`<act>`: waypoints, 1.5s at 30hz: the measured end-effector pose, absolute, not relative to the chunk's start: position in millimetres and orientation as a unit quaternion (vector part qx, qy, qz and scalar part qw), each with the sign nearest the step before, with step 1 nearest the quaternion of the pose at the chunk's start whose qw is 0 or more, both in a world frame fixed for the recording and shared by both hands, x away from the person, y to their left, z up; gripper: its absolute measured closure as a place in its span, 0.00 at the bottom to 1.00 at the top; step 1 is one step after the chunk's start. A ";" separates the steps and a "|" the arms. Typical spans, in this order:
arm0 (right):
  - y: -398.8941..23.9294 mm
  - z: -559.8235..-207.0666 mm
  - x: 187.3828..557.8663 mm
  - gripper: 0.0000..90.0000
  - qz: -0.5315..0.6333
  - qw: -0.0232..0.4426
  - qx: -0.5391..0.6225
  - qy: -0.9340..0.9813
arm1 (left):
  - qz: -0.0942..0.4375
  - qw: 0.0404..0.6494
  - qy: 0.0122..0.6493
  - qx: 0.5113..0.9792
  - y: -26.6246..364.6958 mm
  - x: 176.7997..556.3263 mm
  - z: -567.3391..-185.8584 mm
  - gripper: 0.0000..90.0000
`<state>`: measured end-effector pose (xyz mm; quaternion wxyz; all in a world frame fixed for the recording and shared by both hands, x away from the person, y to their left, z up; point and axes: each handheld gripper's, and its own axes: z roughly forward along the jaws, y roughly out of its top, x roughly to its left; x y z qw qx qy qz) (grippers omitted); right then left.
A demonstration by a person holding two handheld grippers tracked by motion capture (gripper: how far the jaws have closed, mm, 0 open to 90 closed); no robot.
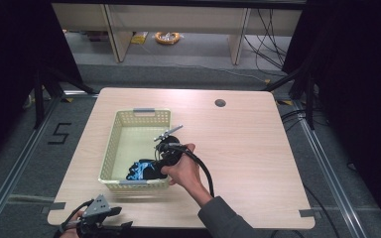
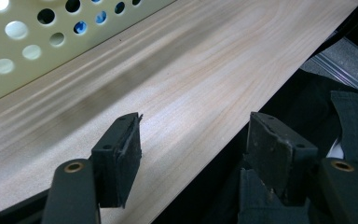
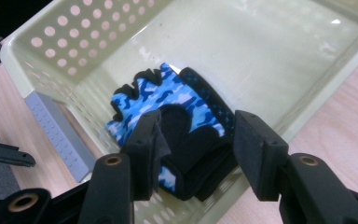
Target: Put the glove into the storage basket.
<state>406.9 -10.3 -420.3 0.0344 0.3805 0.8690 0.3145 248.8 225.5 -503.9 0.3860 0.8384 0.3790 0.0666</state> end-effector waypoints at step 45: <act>-118.3 -397.8 372.5 0.41 0.429 0.053 0.385 0.815 | 0.092 0.414 0.412 0.806 227.9 251.8 -502.7 0.24</act>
